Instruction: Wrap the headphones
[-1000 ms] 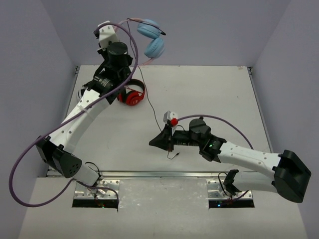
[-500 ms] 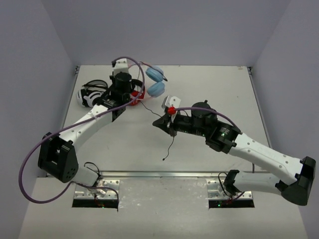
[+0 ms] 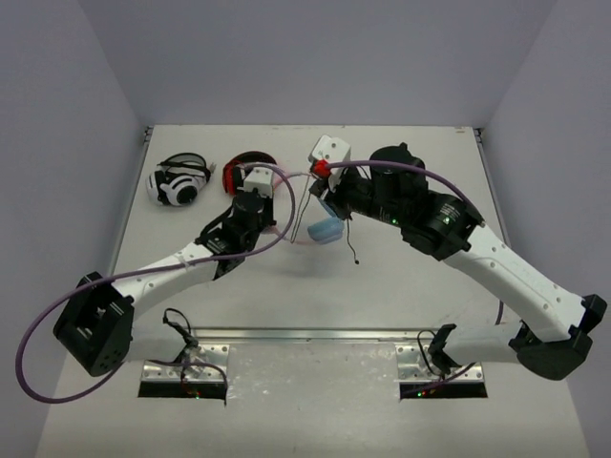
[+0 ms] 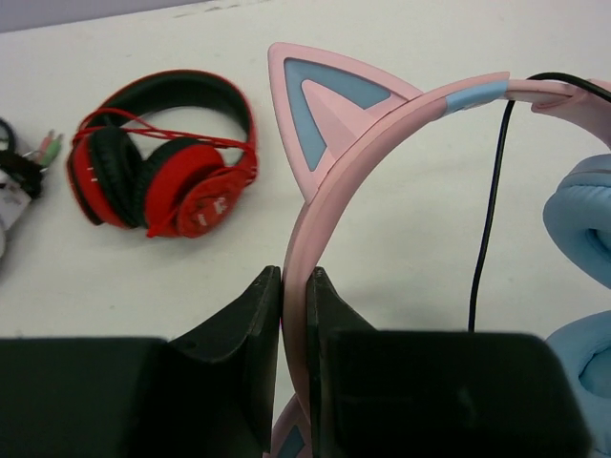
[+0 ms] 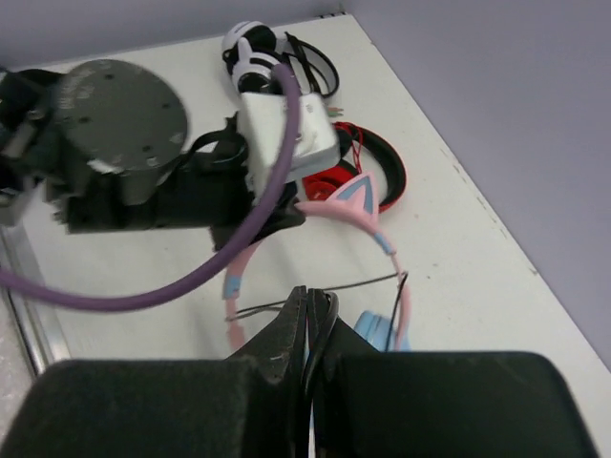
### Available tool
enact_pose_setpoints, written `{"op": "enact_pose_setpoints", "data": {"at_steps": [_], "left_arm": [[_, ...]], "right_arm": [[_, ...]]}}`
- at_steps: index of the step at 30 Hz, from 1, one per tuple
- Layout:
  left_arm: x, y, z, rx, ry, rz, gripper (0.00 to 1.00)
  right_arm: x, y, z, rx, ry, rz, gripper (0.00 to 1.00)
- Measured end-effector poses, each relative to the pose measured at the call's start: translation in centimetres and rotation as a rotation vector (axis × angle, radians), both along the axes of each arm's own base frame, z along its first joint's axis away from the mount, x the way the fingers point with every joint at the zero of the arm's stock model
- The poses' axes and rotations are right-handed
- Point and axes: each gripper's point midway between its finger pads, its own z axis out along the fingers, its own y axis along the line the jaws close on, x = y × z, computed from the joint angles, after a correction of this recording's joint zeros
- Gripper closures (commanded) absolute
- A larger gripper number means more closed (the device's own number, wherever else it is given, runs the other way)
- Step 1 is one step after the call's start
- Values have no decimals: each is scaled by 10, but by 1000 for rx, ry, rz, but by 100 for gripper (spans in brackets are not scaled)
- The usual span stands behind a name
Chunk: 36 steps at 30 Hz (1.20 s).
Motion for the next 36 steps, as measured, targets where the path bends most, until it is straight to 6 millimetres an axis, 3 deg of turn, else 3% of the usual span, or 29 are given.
{"op": "enact_pose_setpoints", "data": {"at_steps": [4,7,11,18,24,29,32,36], "left_arm": [[-32,-34,9,-31,-23,-147,100],[-55,-37,23,-68,-46,-200,100],[-72,-37,43,-93,-79,-227,100],[-102,-57,36,-65,-34,-333,100],[-113,-46,74,-146,-111,-342,100],[-118,-40,109,-184,-158,-339,100],[-122,-38,118,-199,-166,-349,100],[-122,-26,133,-239,-171,-284,100]], "right_arm": [[30,-17,-5,-42,-9,-74,99],[65,-46,-18,-80,6,-181,99],[98,-68,-31,-111,8,-265,99],[132,-82,-43,-141,19,-299,99],[151,-100,-63,-108,73,-327,99],[155,-104,-90,-49,168,-329,99],[161,-98,-96,9,206,-307,99],[146,-80,-114,108,275,-233,99]]}}
